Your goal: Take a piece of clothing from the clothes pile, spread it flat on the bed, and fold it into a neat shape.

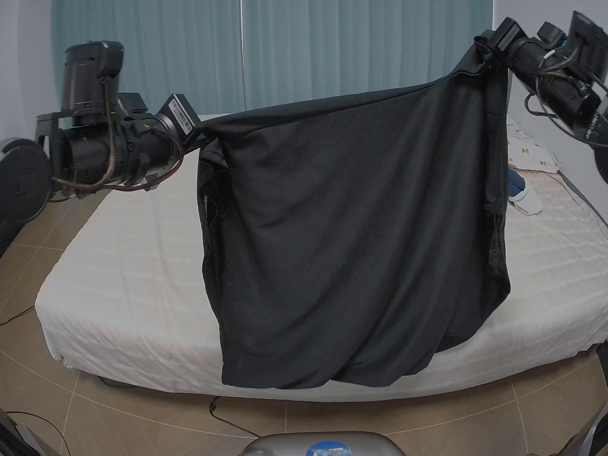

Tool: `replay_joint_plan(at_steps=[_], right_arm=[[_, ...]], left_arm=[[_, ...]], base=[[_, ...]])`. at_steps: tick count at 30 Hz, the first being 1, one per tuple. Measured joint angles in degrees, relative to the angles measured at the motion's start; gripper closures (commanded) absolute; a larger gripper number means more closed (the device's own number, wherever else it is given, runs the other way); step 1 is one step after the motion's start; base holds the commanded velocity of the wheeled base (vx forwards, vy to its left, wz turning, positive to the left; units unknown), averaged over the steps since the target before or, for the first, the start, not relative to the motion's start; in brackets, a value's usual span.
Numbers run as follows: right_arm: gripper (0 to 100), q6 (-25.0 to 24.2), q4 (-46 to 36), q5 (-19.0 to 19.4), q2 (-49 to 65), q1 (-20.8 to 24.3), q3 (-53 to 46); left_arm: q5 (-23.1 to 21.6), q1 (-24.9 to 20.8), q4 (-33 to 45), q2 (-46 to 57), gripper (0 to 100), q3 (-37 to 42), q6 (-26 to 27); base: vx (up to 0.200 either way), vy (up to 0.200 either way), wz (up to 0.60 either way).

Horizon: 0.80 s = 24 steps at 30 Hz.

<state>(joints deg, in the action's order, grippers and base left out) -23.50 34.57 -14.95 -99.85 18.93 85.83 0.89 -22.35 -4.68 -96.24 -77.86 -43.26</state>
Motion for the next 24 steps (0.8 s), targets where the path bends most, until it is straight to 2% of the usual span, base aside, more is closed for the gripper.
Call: replay_joint_plan(at_steps=[8, 13, 24], right_arm=[[100, 0.1, 6.3, -0.2, -11.0, -1.9, 3.3], [100, 0.0, 7.9, -0.5, -15.8, -2.1, 3.3], [100, -0.3, 13.0, -0.6, -29.1, -2.5, 3.5]], left_arm=[[0.0, 1.4, 0.2, -9.4, 100, -6.6, 0.0], [0.0, 1.5, 0.0, -13.6, 100, -8.0, 0.0], [0.0, 2.1, -0.6, -25.3, 100, -10.8, 0.0]], base=[[0.200, 0.000, 0.00], [0.200, 0.000, 0.00], [0.000, 0.000, 0.00]])
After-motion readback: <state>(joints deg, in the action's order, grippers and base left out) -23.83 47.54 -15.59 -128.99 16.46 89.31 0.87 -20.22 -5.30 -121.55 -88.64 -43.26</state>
